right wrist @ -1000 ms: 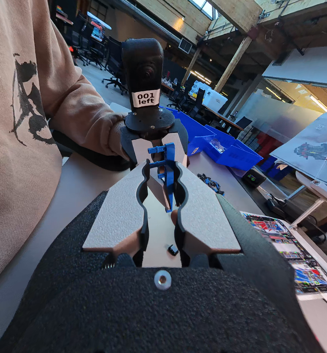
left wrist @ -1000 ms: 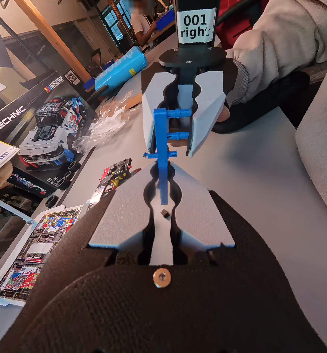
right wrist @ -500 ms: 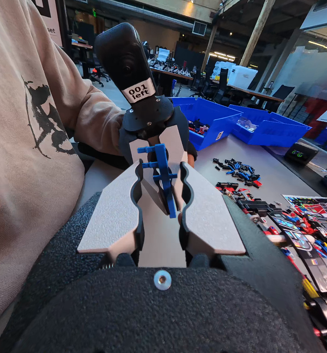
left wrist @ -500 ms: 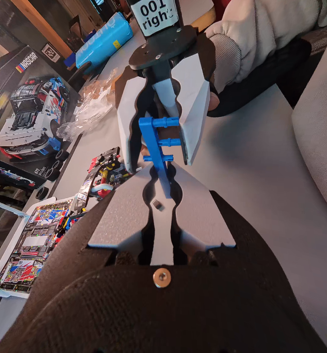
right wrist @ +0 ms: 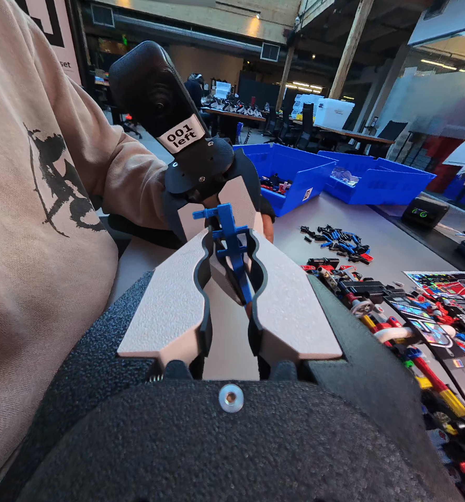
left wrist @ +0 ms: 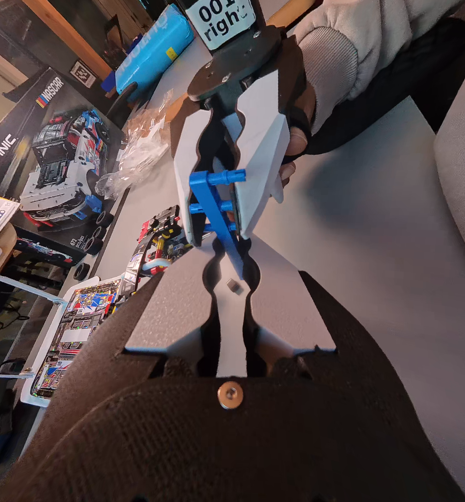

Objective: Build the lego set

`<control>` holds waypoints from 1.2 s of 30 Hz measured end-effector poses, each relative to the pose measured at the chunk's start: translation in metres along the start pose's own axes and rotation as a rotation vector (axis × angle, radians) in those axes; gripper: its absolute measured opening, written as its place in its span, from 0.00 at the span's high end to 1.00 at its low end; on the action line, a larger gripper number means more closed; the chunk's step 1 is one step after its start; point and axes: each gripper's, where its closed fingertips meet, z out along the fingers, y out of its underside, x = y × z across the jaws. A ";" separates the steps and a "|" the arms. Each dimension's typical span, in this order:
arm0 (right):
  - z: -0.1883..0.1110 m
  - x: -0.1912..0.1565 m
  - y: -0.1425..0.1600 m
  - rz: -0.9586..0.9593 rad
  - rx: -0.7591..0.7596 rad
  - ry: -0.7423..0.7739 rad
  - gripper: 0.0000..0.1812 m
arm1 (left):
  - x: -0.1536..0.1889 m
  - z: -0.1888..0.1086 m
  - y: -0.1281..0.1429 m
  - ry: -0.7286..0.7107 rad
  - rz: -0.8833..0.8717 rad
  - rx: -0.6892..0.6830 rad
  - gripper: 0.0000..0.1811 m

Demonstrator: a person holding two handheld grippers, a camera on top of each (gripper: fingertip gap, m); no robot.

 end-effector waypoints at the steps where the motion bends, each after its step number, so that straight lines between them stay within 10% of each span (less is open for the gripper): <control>1: 0.000 0.003 0.000 0.020 0.001 0.006 0.88 | -0.001 0.000 0.001 -0.004 -0.005 -0.003 0.95; 17: -0.011 0.006 0.008 -0.239 -0.093 0.075 0.75 | -0.008 0.006 0.021 0.010 -0.169 -0.044 0.97; 36: -0.014 0.010 -0.005 -0.107 0.020 0.064 0.88 | -0.008 0.000 0.009 0.074 -0.277 0.067 0.97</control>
